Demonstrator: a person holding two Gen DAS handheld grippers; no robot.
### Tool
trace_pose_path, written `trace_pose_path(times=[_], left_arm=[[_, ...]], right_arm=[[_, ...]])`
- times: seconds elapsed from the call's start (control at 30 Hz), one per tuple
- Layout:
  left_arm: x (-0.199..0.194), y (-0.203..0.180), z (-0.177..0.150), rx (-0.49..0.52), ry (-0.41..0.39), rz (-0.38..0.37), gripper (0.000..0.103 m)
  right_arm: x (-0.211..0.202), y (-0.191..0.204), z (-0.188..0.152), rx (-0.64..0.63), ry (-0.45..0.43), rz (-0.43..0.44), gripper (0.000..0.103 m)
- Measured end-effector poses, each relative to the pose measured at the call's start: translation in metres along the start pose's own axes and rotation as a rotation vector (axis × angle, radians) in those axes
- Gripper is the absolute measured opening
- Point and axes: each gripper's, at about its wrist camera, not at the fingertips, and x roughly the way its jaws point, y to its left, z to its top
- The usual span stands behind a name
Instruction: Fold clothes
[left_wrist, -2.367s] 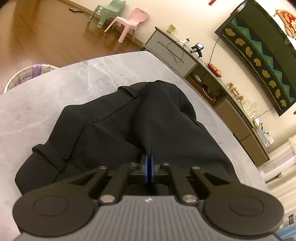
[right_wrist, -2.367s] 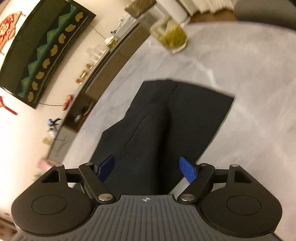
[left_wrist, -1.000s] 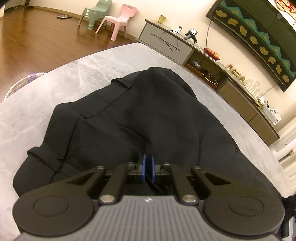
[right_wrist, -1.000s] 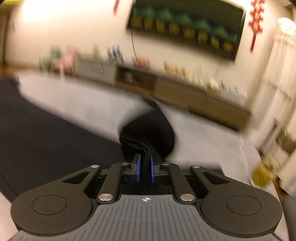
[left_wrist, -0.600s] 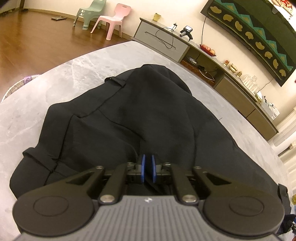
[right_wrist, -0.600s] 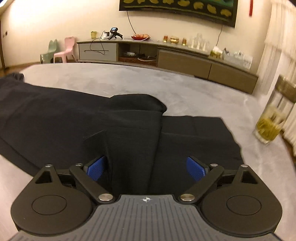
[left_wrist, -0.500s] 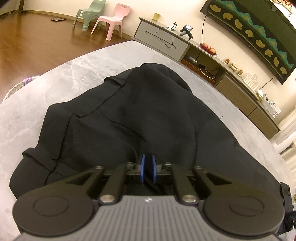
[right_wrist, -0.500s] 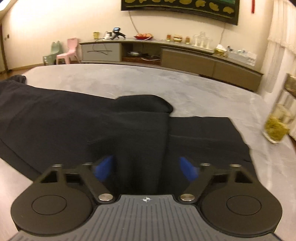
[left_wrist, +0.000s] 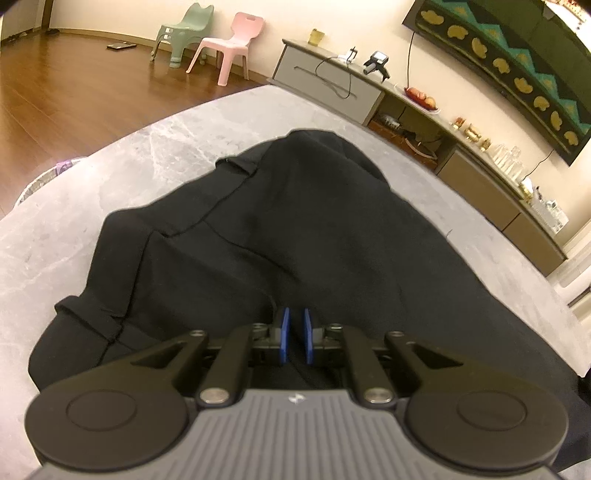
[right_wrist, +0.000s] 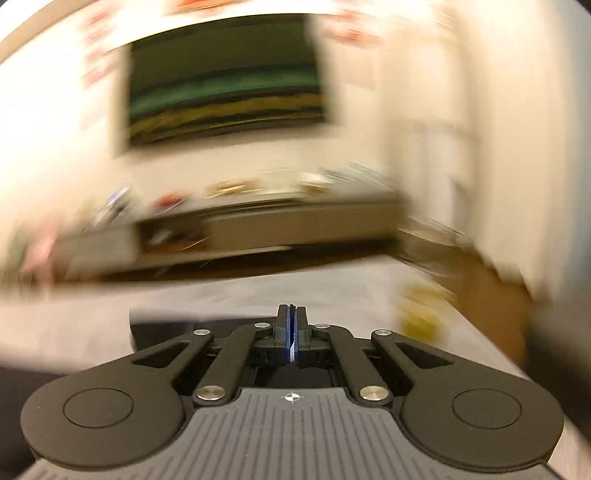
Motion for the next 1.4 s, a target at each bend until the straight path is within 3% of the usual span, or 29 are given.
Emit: trace_pose_path(times=[0.07,0.13,0.23,0.4,0.6,0.67,0.73,0.77,0.8,0.83,0.9,0.93,0.97,1.0,1.03,1.13,1.27,1.33,1.4], left_arm=[[-0.001,0.004,0.002,-0.018,0.003,-0.008,0.008],[-0.001,0.006,0.003,-0.03,0.006,-0.015,0.008],[-0.001,0.003,0.002,-0.028,0.013,-0.033,0.008],[-0.009,0.011,0.004,-0.077,-0.003,-0.038,0.008],[-0.024,0.065,0.01,-0.339,-0.055,-0.057,0.018],[-0.021,0.078,0.01,-0.408,-0.041,-0.079,0.035],[-0.015,0.082,0.01,-0.439,-0.008,-0.111,0.051],[-0.01,0.079,0.01,-0.431,0.004,-0.112,0.058],[-0.006,0.076,0.011,-0.423,0.015,-0.112,0.06],[0.0,0.07,0.013,-0.402,0.019,-0.105,0.06],[0.015,0.058,0.017,-0.357,0.027,-0.087,0.054],[0.02,0.052,0.02,-0.321,0.026,-0.064,0.015],[0.015,0.046,0.023,-0.28,-0.004,-0.059,0.0],[0.009,0.039,0.027,-0.242,-0.036,-0.059,0.0],[-0.014,0.035,0.027,-0.236,-0.092,-0.11,0.0],[-0.095,0.035,-0.003,-0.194,-0.233,-0.209,0.0],[-0.058,0.085,-0.048,-0.386,0.019,-0.065,0.001],[-0.058,0.085,-0.049,-0.344,0.003,0.001,0.004],[-0.064,0.091,-0.05,-0.369,-0.018,0.019,0.011]], right_arm=[[0.006,-0.036,-0.017,0.146,0.117,-0.043,0.0],[0.018,-0.055,-0.041,0.271,0.26,-0.033,0.0],[0.029,-0.059,-0.058,0.34,0.351,-0.027,0.0],[0.026,-0.052,-0.051,0.336,0.332,-0.072,0.0],[0.02,-0.044,-0.045,0.228,0.282,-0.218,0.001],[0.02,-0.038,-0.045,0.183,0.265,-0.27,0.005],[0.017,-0.023,-0.043,0.087,0.223,-0.312,0.024],[0.015,-0.016,-0.041,0.039,0.201,-0.33,0.046],[0.013,-0.006,-0.041,-0.005,0.178,-0.327,0.061],[0.011,0.003,-0.042,-0.047,0.157,-0.323,0.063],[0.013,0.02,-0.044,-0.087,0.161,-0.281,0.064],[0.015,0.026,-0.047,-0.089,0.176,-0.257,0.064],[0.018,0.028,-0.048,-0.079,0.194,-0.237,0.064],[0.021,0.031,-0.05,-0.07,0.213,-0.217,0.064],[0.024,0.033,-0.052,-0.061,0.23,-0.199,0.064],[0.024,0.035,-0.055,-0.067,0.249,-0.189,0.063],[0.03,0.038,-0.054,-0.073,0.271,-0.179,0.063],[0.032,0.049,-0.053,-0.078,0.275,-0.157,0.064],[0.031,0.062,-0.053,-0.093,0.267,-0.129,0.064]])
